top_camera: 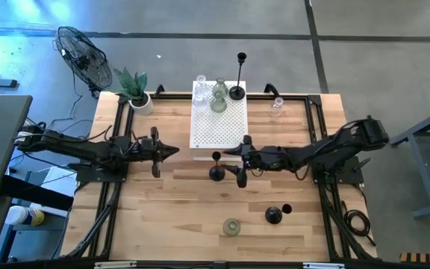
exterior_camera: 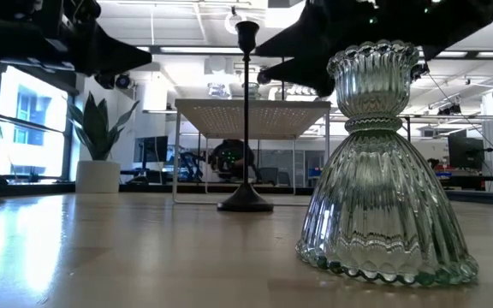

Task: Pick & Place candle stick holders
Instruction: Put the left black candle holder on the shelf aligned with the black candle holder

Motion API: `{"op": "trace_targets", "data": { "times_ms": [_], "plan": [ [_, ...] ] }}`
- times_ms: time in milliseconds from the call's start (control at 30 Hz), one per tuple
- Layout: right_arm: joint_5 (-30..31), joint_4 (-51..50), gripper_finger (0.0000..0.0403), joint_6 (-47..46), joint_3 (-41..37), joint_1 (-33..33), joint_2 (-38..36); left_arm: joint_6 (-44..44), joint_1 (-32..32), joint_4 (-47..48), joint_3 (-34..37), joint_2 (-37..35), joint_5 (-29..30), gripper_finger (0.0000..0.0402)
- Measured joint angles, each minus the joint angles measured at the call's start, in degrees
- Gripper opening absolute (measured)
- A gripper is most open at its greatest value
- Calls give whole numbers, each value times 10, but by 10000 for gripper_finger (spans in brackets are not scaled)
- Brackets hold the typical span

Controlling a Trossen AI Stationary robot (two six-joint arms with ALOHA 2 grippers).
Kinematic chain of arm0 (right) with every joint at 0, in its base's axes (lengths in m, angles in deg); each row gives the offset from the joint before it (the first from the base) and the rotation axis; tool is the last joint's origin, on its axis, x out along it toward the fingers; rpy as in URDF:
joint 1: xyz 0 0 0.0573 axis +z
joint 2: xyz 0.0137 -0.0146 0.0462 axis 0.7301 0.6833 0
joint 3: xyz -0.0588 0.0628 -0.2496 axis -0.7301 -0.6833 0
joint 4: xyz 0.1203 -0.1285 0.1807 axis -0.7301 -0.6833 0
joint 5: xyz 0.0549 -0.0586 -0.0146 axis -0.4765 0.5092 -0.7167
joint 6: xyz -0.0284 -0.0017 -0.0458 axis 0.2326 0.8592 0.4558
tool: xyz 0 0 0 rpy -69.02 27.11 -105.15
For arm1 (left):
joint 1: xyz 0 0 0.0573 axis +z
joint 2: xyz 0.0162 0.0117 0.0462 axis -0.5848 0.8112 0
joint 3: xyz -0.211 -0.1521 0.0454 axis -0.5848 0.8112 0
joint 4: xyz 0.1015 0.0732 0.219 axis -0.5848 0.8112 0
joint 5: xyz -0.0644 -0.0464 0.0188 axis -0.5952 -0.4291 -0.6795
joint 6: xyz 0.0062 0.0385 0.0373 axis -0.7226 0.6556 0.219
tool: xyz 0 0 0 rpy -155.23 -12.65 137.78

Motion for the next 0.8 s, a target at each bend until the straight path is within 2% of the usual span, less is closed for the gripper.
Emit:
{"op": "trace_targets", "data": {
  "times_ms": [167, 333, 433, 567, 700, 800],
  "plan": [
    [-24, 73, 252, -1, 0, -1, 41, 9, 0, 1, 0, 0, 0, 1],
    [-1, 102, 240, -2, 1, -7, 62, 10, 0, 1, 0, 0, 1, 1],
    [-12, 121, 230, 2, 1, -9, 67, 12, 0, 1, 0, 0, 2, 1],
    [-37, 78, 215, 13, 33, -12, 67, 20, 0, 0, 0, 0, 6, 1],
    [-36, -3, 200, 29, 71, -13, 67, 24, 0, -2, 0, 0, 13, 1],
    [-24, -12, 179, 34, 83, -13, 67, 23, 0, 4, 0, 0, 13, 1]
  ]
}}
